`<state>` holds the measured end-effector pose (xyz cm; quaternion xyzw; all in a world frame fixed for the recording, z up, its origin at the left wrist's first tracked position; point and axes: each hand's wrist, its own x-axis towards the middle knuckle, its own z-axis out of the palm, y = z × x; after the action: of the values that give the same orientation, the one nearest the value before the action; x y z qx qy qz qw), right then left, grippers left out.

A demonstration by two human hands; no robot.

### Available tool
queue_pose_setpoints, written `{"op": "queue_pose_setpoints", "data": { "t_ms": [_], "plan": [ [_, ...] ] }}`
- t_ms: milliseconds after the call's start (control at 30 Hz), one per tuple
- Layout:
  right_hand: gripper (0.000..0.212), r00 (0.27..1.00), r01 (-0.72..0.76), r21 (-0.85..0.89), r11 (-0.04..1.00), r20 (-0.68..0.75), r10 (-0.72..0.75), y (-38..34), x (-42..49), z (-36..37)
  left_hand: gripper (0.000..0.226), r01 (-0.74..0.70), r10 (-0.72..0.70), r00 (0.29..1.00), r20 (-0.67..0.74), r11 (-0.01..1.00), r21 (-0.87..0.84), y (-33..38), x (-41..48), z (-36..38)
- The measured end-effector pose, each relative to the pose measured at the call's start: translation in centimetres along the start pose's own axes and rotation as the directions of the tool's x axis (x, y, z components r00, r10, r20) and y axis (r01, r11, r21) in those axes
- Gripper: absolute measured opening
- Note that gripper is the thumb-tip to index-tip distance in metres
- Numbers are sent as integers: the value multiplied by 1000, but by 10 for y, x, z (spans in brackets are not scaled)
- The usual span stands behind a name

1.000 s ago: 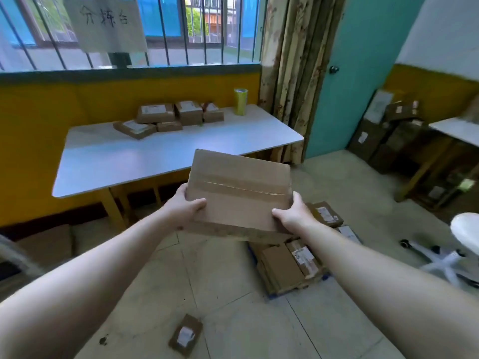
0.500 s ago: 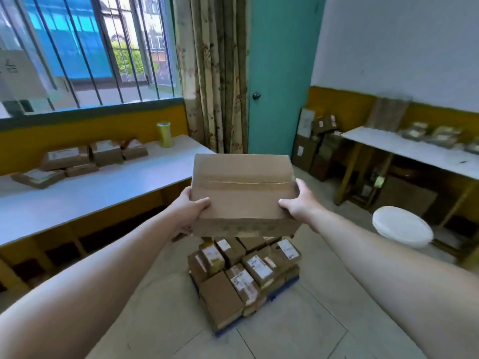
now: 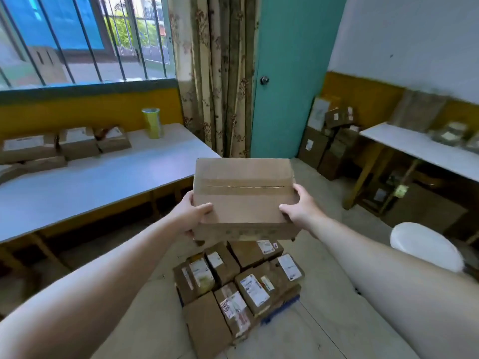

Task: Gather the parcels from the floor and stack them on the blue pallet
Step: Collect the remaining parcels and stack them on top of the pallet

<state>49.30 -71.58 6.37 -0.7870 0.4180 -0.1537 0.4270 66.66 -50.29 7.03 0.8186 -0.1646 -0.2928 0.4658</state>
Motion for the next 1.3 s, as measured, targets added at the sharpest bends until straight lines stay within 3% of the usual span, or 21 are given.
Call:
{"op": "queue_pose_setpoints", "data": {
  "t_ms": [300, 633, 733, 900, 1100, 1300],
  "plan": [
    [79, 975, -31, -92, 995, 217, 50, 19, 118, 57, 60, 160, -162, 985, -52, 986, -37, -29, 103, 12],
    [83, 850, 90, -225, 970, 525, 43, 99, 263, 176, 52, 389, -421, 881, -217, 904, -176, -143, 203, 78],
    [83, 829, 86, -245, 966, 555, 67, 138, 285, 218, 51, 440, -486, 842, -233, 870, -222, -187, 228, 102],
    [85, 803, 97, -287, 953, 588, 95, 199, 304, 274, 75, 509, -560, 775, -293, 828, -237, -254, 256, 138],
    [84, 754, 69, -355, 932, 631, 184, 262, 309, 309, 82, 546, -578, 774, -259, 816, -190, -303, 269, 170],
    [76, 776, 102, -333, 937, 616, 135, 279, 315, 327, 83, 488, -528, 786, -323, 849, -201, -325, 278, 177]
  ]
}}
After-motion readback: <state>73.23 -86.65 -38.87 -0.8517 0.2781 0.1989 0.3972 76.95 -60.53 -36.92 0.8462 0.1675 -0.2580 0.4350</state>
